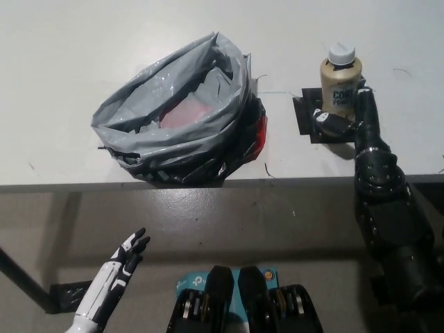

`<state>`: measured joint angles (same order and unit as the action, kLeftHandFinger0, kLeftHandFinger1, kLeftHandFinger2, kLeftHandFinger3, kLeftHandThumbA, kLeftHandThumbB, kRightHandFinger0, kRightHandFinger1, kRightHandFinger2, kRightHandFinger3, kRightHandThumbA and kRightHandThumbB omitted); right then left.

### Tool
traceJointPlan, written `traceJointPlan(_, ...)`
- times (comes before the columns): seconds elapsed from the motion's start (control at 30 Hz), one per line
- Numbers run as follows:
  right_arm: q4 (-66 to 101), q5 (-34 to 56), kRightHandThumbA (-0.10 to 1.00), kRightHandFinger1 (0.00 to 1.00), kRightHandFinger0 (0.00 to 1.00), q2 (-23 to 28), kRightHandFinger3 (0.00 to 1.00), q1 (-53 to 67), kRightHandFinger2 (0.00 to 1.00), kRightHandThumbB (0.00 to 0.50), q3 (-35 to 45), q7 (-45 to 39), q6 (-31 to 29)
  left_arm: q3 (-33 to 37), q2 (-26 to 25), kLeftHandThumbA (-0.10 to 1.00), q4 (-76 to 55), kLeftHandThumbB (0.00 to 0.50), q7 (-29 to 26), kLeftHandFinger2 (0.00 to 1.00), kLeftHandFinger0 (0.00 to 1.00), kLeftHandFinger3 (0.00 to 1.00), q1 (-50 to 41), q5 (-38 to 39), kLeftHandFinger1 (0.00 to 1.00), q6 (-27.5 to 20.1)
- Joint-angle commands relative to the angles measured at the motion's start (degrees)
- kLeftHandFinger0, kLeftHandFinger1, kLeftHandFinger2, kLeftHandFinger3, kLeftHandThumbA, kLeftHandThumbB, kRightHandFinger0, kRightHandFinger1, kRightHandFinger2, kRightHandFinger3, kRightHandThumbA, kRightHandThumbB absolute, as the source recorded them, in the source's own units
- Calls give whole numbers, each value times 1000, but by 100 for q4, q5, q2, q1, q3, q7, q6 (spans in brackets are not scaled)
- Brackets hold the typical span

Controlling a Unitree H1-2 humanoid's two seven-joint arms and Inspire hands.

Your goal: Use the right hand to pick up a bottle of protein shake and place it into a plastic bag on the left side

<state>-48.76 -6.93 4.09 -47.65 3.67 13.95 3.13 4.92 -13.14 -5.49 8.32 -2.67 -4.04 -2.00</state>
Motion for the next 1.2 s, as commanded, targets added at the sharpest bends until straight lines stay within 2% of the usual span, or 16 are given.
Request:
traceJointPlan(0.0, -581, 287, 64, 393, 316, -30, 526, -597, 429, 263, 383, 602, 137, -45, -107, 1000, -224, 217, 106, 1000, 1000, 1000, 79, 45, 1000, -48)
traceJointPlan(0.03, -739, 295, 60, 318, 196, -39, 490, -621, 441, 294, 462, 744, -23, -44, -116, 1000, -231, 217, 114, 1000, 1000, 1000, 80, 47, 1000, -41)
traceJointPlan(0.07, -898, 282, -66, 96, 39, -21, 202, -625, 246, 267, 509, 875, -315, -46, -119, 1000, -231, 218, 122, 1000, 1000, 1000, 96, 62, 1000, -25)
traceJointPlan(0.1, -983, 272, -99, 70, 2, 5, 195, -631, 345, 202, 516, 924, -484, -50, -125, 1000, -226, 218, 130, 1000, 1000, 1000, 125, 70, 1000, -9)
traceJointPlan(0.13, -1147, 245, -100, 101, 0, 59, 345, -638, 463, 157, 553, 1026, -827, -60, -136, 1000, -224, 222, 150, 1000, 1000, 1000, 174, 106, 1000, 28)
traceJointPlan(0.27, -1181, 319, -100, 187, 0, 95, 613, -620, 611, 136, 664, 1136, -1286, -49, -156, 1000, -228, 213, 167, 1000, 1000, 1000, 216, 60, 1000, 56)
traceJointPlan(0.4, -954, 293, -100, 165, 0, 110, 620, -512, 580, 138, 671, 1154, -1443, -39, -148, 1000, -212, 203, 215, 1000, 1000, 1000, 210, 110, 1000, 50)
traceJointPlan(0.57, -236, 111, -100, 172, 0, 11, 618, -353, 576, 143, 543, 1236, -1248, -32, -141, 1000, -242, 191, 231, 1000, 1000, 1000, 196, 79, 1000, 98)
traceJointPlan(0.77, 1420, -466, -100, 284, 0, -29, 793, -256, 732, 101, -127, 843, -624, 6, -149, 1000, -207, 175, 240, 1000, 1000, 1000, 302, -4, 1000, 139)
traceJointPlan(0.8, 1799, -636, -100, 271, 0, -7, 800, -287, 683, 93, -370, 670, -566, 11, -148, 1000, -178, 174, 230, 1000, 1000, 1000, 332, -21, 1000, 122)
traceJointPlan(0.87, 2126, -818, -100, 153, 0, 21, 748, -322, 538, 76, -688, 511, -705, 10, -160, 1000, -194, 171, 249, 1000, 1000, 1000, 306, 17, 1000, 129)
traceJointPlan(0.97, 2268, -1143, -100, 219, 0, 47, 804, -622, 655, 77, -1177, 314, -820, 9, -149, 1000, -193, 183, 261, 1000, 1000, 1000, 337, 56, 1000, 195)
traceJointPlan(1.03, 2265, -1485, -100, 278, 0, 118, 865, -751, 739, 91, -1598, 276, -967, 32, -113, 1000, -183, 200, 259, 1000, 1000, 1000, 252, 71, 1000, 177)
traceJointPlan(1.07, 2149, -1673, -100, 296, 0, 87, 857, -931, 756, 123, -1841, 232, -964, 38, -91, 1000, -181, 204, 264, 1000, 1000, 1000, 212, 99, 1000, 173)
traceJointPlan(1.1, 2079, -1717, -100, 334, 0, 79, 877, -1026, 796, 117, -1987, 137, -941, 36, -92, 1000, -170, 208, 258, 1000, 1000, 1000, 204, 92, 1000, 169)
traceJointPlan(1.17, 1828, -1915, -100, 368, 0, 65, 861, -1199, 774, 126, -2372, -10, -1156, 39, -111, 1000, -201, 192, 265, 1000, 1000, 1000, 125, 70, 1000, 160)
